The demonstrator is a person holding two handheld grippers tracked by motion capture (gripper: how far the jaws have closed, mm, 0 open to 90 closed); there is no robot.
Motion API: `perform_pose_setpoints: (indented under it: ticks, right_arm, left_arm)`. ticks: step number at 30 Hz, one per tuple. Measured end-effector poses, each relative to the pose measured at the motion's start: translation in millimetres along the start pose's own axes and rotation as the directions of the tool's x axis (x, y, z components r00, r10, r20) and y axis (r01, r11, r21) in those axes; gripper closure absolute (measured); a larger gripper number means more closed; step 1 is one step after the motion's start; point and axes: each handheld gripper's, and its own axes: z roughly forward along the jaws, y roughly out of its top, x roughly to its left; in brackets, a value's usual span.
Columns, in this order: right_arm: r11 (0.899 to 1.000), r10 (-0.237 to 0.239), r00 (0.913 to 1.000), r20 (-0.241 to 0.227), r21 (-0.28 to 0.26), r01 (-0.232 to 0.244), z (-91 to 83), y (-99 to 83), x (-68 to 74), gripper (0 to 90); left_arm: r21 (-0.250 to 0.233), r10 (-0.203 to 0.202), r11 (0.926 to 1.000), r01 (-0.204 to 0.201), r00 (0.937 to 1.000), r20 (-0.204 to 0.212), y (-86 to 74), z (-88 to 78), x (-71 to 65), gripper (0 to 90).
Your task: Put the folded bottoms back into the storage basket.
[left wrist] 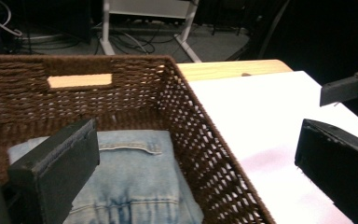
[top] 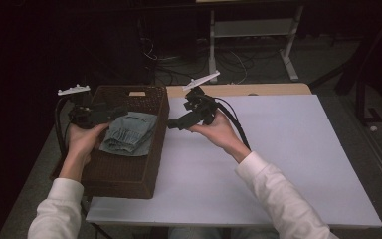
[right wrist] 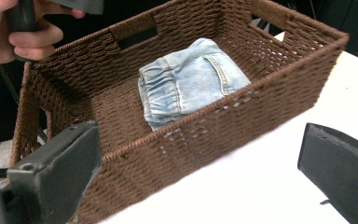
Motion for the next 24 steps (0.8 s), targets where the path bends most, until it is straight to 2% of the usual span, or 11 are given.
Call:
perform_pose_setpoints:
  ticks: [4,6,7,16,24]
  right_arm:
    - [1.0,0.004,1.0,0.007,-0.015,-0.004,-12.3,-6.0,-3.9,0.0]
    - [1.0,0.005,0.9999,0.012,-0.019,-0.005,-17.8,-9.5,-5.8,0.0]
    - [1.0,0.006,0.9999,0.014,-0.02,-0.006,-19.8,-11.0,-6.5,0.0]
    - [0.999,0.034,0.9988,0.035,-0.038,-0.032,-44.0,-34.5,-18.8,0.0]
    - [0.998,0.044,0.9981,0.043,-0.057,-0.041,-66.0,-52.8,-28.3,0.0]
  left_arm:
    - [-0.02,0.013,0.9997,-0.013,0.9998,0.017,-1.8,-2.4,-9.5,0.0]
    - [-0.044,0.019,0.9989,-0.018,0.9996,0.021,-4.4,-2.8,-14.4,0.0]
    - [-0.05,0.018,0.9986,-0.017,0.9992,0.035,-5.8,-2.3,-17.2,0.0]
    - [-0.051,0.055,0.9974,-0.05,0.9944,0.091,-16.2,2.5,-39.2,0.0]
    - [-0.042,0.078,0.9965,-0.073,0.9881,0.133,-23.1,5.8,-52.9,0.0]
